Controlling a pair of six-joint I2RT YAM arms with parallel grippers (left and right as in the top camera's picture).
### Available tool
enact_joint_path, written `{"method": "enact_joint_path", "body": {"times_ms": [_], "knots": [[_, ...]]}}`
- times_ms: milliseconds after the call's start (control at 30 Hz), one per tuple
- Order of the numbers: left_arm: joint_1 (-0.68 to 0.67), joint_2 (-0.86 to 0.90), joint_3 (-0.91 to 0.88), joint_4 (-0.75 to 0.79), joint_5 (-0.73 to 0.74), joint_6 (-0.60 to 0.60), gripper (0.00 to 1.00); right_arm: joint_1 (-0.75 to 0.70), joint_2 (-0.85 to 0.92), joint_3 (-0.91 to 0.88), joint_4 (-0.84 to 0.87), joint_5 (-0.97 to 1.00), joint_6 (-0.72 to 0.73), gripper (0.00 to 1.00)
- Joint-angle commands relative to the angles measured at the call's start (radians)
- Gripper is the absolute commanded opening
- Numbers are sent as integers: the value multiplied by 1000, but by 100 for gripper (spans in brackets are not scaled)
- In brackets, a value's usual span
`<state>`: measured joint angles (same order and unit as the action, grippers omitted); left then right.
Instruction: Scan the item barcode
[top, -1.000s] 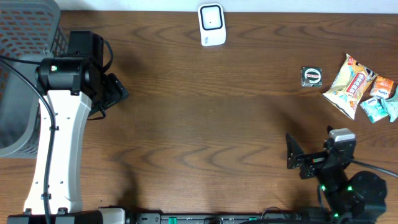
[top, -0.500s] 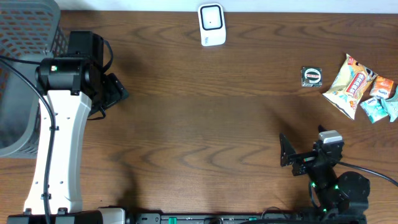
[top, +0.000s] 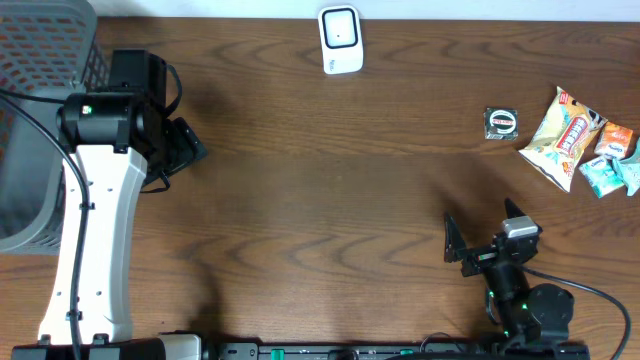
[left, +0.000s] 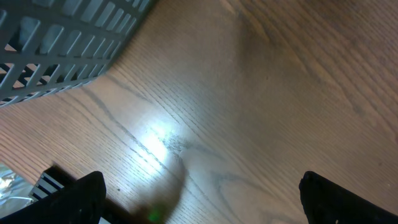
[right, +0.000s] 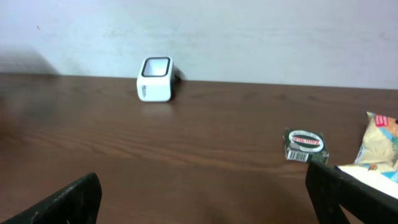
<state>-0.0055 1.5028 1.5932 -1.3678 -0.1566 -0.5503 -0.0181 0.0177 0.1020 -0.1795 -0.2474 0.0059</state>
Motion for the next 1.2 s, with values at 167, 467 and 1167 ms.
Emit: {"method": "enact_joint_path", "body": {"times_ms": [167, 467, 1167], "knots": [[3, 0, 0, -4, -9, -5, 98, 6, -13, -60, 41, 6, 0, 99], [3, 0, 0, -4, -9, -5, 98, 7, -13, -97, 119, 89, 0, 99], [3, 0, 0, -4, -9, -5, 98, 7, -13, -97, 109, 177, 65, 99]]}}
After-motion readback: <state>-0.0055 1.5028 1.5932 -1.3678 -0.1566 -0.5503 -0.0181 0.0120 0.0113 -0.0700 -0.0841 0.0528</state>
